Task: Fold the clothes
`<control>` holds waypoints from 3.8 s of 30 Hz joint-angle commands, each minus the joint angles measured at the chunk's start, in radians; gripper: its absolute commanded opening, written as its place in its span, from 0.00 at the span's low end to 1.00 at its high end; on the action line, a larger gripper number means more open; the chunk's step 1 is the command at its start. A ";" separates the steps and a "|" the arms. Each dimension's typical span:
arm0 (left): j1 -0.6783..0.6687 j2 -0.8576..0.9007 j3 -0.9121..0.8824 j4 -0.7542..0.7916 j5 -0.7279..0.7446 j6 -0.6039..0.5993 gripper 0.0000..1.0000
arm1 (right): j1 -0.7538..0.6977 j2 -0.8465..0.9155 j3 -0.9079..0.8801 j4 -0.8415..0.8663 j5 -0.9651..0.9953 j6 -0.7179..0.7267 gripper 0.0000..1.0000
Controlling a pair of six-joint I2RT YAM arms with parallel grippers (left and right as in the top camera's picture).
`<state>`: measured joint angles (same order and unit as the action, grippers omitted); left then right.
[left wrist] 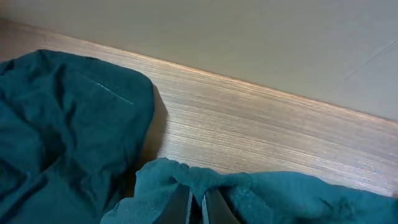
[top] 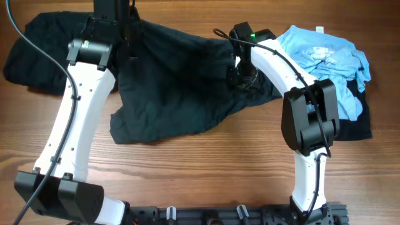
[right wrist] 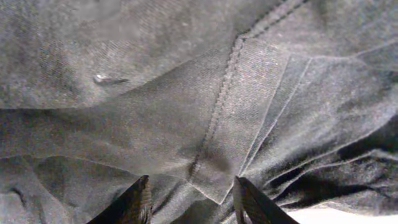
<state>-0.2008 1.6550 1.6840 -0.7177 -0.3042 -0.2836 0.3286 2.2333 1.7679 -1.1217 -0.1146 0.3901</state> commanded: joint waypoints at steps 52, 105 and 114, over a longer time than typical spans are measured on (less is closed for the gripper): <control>0.010 0.000 0.005 -0.005 0.001 -0.013 0.04 | -0.068 -0.172 0.407 -0.242 0.093 -0.078 0.04; 0.010 0.000 0.005 -0.023 -0.003 -0.013 0.04 | 0.027 -0.019 -0.093 0.149 0.123 -0.519 0.04; 0.010 0.000 0.005 -0.024 -0.002 -0.013 0.04 | 0.027 -0.018 -0.091 0.138 0.114 -0.521 0.79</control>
<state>-0.2008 1.6550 1.6840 -0.7475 -0.3042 -0.2836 0.3565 2.2013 1.6756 -0.9833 -0.0059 -0.1326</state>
